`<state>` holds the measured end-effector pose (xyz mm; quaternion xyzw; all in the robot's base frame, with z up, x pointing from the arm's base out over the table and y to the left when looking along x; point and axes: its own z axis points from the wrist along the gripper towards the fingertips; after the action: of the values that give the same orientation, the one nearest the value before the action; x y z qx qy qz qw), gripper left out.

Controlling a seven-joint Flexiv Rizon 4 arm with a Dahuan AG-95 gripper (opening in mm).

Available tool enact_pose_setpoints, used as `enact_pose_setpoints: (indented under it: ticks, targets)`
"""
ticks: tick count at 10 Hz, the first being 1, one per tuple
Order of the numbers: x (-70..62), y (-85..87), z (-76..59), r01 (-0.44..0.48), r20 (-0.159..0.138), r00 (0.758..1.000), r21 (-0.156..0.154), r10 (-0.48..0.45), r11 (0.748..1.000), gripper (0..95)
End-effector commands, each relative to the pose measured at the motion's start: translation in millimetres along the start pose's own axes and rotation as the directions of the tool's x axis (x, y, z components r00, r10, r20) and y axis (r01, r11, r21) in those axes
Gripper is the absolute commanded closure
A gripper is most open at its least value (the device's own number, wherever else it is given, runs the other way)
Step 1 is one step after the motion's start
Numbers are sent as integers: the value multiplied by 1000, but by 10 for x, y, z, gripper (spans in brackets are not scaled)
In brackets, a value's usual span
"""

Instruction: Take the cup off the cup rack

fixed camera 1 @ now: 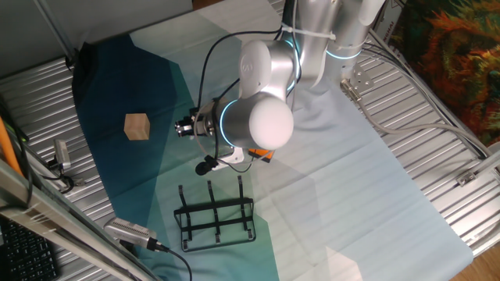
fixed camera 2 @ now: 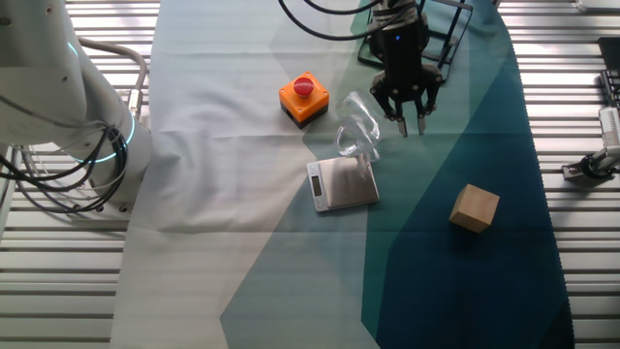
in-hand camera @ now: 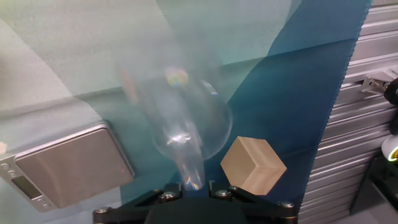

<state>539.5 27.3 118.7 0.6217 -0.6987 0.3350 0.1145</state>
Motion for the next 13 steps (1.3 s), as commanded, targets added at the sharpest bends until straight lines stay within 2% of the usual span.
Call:
enact_pose_setpoints:
  ticks: [1,2,3,4,5,6,7,8,9,10,12,13]
  targets:
    - [2,5,1,-58,56,997,-18,59,998,760]
    - [4,5,1,-122,120,985,-54,128,991,760]
    - [4,5,1,-140,137,979,-64,148,988,760]
    - [4,6,1,-191,185,960,-107,209,976,760]
    - [3,7,2,-260,239,922,-205,305,944,760]
    - [-11,7,1,-290,264,896,-259,356,921,760]
    - [-50,5,-2,-303,269,887,-277,376,912,760]
    - [-106,5,-7,-330,282,860,-326,425,886,760]
    - [-126,9,-6,-342,291,846,-348,447,873,760]
    - [-162,14,-7,-356,304,822,-386,481,851,760]
    - [-169,14,-8,-352,313,813,-407,491,843,760]
    - [-169,14,-8,-353,317,803,-431,505,831,760]
